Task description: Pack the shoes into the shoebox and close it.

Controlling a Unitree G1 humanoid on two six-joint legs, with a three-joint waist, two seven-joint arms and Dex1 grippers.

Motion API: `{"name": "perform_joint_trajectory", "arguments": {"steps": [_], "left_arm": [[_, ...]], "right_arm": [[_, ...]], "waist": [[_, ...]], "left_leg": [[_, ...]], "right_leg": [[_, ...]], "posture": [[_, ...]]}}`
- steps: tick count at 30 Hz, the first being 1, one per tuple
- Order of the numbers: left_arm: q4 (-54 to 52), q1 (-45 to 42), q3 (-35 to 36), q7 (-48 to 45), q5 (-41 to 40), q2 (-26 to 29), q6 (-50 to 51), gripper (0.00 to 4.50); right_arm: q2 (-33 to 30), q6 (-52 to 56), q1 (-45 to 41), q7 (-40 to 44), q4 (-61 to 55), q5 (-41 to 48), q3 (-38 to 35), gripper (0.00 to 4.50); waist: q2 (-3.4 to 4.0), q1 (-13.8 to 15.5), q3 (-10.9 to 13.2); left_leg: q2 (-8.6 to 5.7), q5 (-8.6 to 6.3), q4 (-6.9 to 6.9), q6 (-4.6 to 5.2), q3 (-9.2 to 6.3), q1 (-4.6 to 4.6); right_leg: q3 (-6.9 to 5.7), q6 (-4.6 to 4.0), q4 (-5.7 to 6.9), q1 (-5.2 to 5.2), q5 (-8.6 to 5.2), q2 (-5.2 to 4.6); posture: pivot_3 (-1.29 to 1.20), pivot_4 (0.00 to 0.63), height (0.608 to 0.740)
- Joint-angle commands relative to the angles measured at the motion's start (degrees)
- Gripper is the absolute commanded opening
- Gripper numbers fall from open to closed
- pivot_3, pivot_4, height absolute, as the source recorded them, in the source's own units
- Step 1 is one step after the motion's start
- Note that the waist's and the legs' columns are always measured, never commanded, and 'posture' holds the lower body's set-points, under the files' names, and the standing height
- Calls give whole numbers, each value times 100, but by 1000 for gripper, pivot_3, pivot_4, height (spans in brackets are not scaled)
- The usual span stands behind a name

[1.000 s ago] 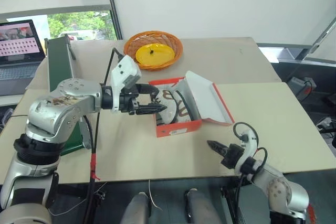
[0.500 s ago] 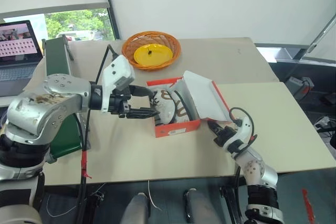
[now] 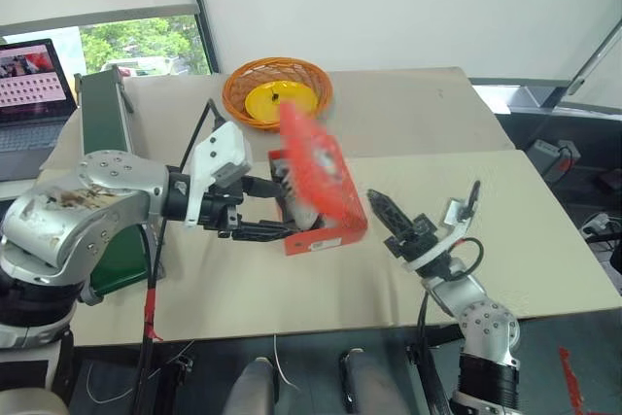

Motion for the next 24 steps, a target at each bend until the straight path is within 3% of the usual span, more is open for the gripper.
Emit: {"name": "perform_joint_trajectory", "arguments": {"steps": [1, 5, 12, 16, 20, 24], "left_arm": [[-140, -29, 170, 126, 66, 5, -106, 3560], [-150, 96, 338, 368, 107, 18, -106, 3560], [-194, 477, 469, 955, 351, -203, -155, 3560], [-266, 627, 471, 1251, 464, -345, -182, 3560], [-505, 734, 485, 1592, 490, -553, -125, 3560], [-605, 760, 496, 1743, 510, -587, -85, 3560]], "right_arm": [[-309, 413, -457, -250, 358, -658, 805, 25], [-619, 437, -993, -381, 586, -1085, 1063, 25], [-1290, 749, -2764, -22, 1326, -1698, 1476, 25], [-1432, 332, -3530, 433, 2284, -2586, 2216, 25], [-1177, -739, -3943, 791, 3919, -3907, 3274, 25], [-1126, -1365, -4017, 1075, 4518, -4569, 3593, 25]], "waist": [[0, -17, 0], [0, 11, 0], [-1, -17, 0], [-2, -29, 0], [-3, -39, -1], [-14, -69, -8]], "left_leg": [[0, 0, 0, 0, 0, -1], [0, 0, 0, 0, 0, -9], [-2, 0, 6, 0, 1, -26], [-2, 0, 4, 1, -1, -29], [-4, 0, 5, 0, 0, -31], [-2, 0, 4, 0, 4, 0]], "right_leg": [[0, 0, 0, -3, 0, 1], [0, -3, -1, -8, -1, 1], [1, -3, -1, -23, 2, 0], [-1, -15, -3, -23, 8, 0], [-2, -29, -5, -24, 17, -2], [3, -37, 1, -1, 22, 0]], "posture": [[0, 150, 739], [0, 150, 739], [0, 150, 739], [0, 150, 739], [0, 150, 739], [0, 150, 739]]}}
